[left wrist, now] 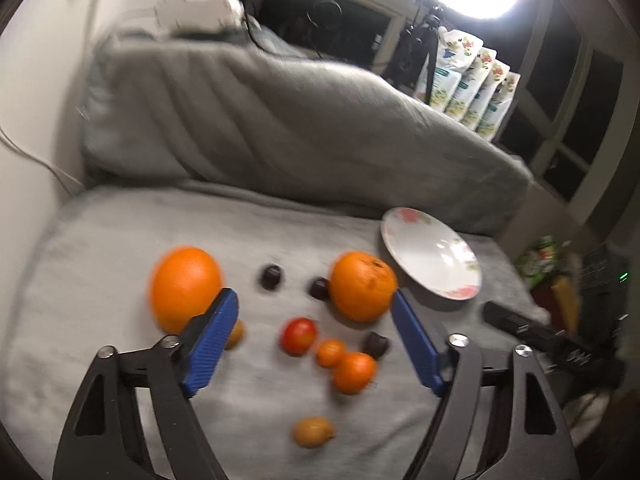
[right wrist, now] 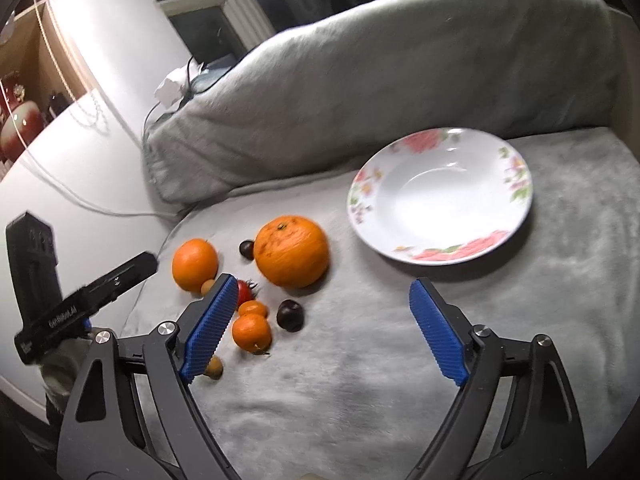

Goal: Organize fruits
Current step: 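Move both grippers toward the tangerine beside the white plate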

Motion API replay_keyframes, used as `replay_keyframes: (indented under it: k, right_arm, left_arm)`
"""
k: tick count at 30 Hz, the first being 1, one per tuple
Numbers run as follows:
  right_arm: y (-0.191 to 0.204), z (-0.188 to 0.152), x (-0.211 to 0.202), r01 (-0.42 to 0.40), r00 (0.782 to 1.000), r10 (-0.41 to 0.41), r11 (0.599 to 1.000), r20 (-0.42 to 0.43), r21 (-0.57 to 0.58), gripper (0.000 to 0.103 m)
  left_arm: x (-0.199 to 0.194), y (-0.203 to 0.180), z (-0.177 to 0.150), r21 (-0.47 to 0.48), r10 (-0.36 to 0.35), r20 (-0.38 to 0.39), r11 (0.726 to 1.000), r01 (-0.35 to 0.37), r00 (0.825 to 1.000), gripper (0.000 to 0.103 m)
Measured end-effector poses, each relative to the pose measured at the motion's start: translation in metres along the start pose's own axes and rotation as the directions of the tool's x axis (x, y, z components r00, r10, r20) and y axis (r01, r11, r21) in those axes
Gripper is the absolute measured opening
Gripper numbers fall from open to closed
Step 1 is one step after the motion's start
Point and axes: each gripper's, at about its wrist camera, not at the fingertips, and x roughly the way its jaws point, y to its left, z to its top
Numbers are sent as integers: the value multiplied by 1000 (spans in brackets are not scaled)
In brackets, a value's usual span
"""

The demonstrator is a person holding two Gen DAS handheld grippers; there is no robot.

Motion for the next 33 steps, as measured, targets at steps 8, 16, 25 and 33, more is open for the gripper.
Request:
replay_keyframes:
  k: [8,16,25,33]
  right_arm:
    - [19,-2,39,-24,997,16,993,-69,-114,76]
    - [29,4,69,-45,993,24,983,-115,-177,74]
    - [28,9,91,-61,990,37,983,-136,-176,70]
    - [26,11,106,-78,984,50,984,-169,-162,70]
  left_arm:
    - [38,3,15,-102,-157,-101,984,147,982,59]
    - [77,3,27,-155,-239,-190,965,211,952,52]
    - [96,7,31,-185,-257,-235,959,217,937,45]
    - [101,11,28,-196,-273,-248,954,228,929,39]
